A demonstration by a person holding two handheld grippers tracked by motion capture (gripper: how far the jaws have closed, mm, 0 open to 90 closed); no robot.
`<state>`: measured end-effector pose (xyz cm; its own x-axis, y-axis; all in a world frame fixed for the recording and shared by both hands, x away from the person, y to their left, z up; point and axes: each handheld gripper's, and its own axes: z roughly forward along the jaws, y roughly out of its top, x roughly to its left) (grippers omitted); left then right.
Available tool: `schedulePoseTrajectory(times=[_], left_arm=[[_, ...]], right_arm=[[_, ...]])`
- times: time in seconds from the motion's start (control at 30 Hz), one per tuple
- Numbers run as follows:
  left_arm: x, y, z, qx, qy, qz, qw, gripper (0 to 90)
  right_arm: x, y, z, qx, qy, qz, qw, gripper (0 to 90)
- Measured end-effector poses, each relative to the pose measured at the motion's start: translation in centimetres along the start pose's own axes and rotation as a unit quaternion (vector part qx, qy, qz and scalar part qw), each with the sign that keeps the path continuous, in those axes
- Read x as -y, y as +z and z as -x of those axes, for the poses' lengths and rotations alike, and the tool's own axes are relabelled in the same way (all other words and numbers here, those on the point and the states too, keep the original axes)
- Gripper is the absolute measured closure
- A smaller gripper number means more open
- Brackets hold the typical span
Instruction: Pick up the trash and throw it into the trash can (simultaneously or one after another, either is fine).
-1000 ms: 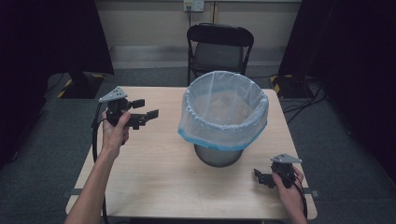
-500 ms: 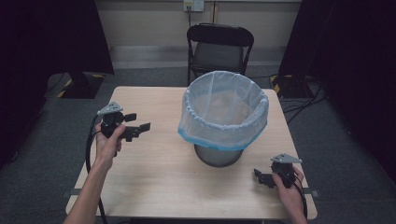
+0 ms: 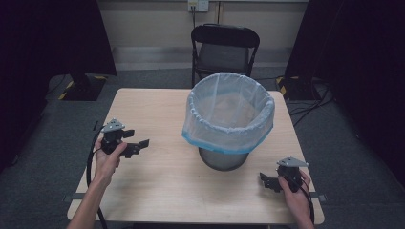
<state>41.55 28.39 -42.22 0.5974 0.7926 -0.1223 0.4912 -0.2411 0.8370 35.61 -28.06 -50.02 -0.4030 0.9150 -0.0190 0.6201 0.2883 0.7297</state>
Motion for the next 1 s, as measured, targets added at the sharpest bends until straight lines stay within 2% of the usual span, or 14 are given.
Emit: schedulePoseTrajectory(times=[0.1, 0.27, 0.37, 0.4, 0.47, 0.53, 0.57, 0.6, 0.67, 0.7, 0.73, 0.8, 0.9, 1.0], left_arm=[[1.3, -0.1, -0.1, -0.005, -0.004, -0.006, 1.0000, 16.6], [3.1, 0.0, -0.3, -0.017, -0.011, -0.040, 0.9990, 16.6], [4.3, 0.1, -0.1, -0.023, -0.017, -0.049, 0.9984, 16.6], [4.6, 0.1, -0.1, -0.025, -0.014, -0.055, 0.9981, 16.6], [5.5, 0.1, 0.0, -0.024, -0.019, -0.065, 0.9974, 16.6], [6.4, 0.2, 0.1, -0.020, -0.038, -0.062, 0.9971, 16.7], [6.6, 0.3, 0.2, -0.018, -0.040, -0.064, 0.9970, 16.7], [6.9, 0.5, 0.6, -0.023, -0.032, -0.073, 0.9966, 16.7], [7.1, 0.8, 0.9, -0.017, -0.030, -0.081, 0.9961, 17.0], [7.2, 1.0, 1.2, -0.025, -0.023, -0.088, 0.9956, 17.8], [7.2, 1.2, 1.6, -0.037, -0.001, -0.094, 0.9949, 17.6], [7.4, 1.6, 2.0, -0.036, 0.002, -0.096, 0.9947, 17.4], [7.8, 2.0, 2.4, -0.058, 0.038, -0.114, 0.9910, 17.7], [8.0, 1.9, 2.4, -0.057, 0.035, -0.110, 0.9918, 16.5]], right_arm=[[0.0, 0.0, 0.0, 0.000, 0.000, 0.000, 1.0000, 9.2], [0.0, 0.0, 0.0, 0.000, -0.001, 0.000, 1.0000, 9.2], [0.0, 0.0, 0.0, 0.000, 0.000, 0.000, 1.0000, 9.2], [0.0, 0.0, 0.0, 0.000, 0.000, 0.000, 1.0000, 9.2], [0.0, 0.0, 0.0, 0.000, 0.000, 0.000, 1.0000, 9.2], [0.0, 0.0, 0.0, 0.000, 0.000, 0.000, 1.0000, 9.2], [0.0, 0.0, 0.0, 0.000, 0.000, 0.000, 1.0000, 9.2], [0.0, 0.0, 0.0, 0.000, 0.000, 0.000, 1.0000, 9.2], [0.0, 0.0, 0.0, 0.000, 0.000, 0.000, 1.0000, 9.2], [0.0, 0.0, 0.0, 0.000, 0.000, 0.000, 1.0000, 9.2], [0.0, 0.0, 0.0, 0.000, 0.000, 0.000, 1.0000, 9.2], [0.0, 0.0, 0.0, 0.000, 0.000, 0.000, 1.0000, 9.2], [0.0, 0.0, 0.0, 0.000, 0.000, 0.000, 1.0000, 9.3], [0.0, 0.0, 0.0, 0.000, -0.001, 0.000, 1.0000, 9.3]])
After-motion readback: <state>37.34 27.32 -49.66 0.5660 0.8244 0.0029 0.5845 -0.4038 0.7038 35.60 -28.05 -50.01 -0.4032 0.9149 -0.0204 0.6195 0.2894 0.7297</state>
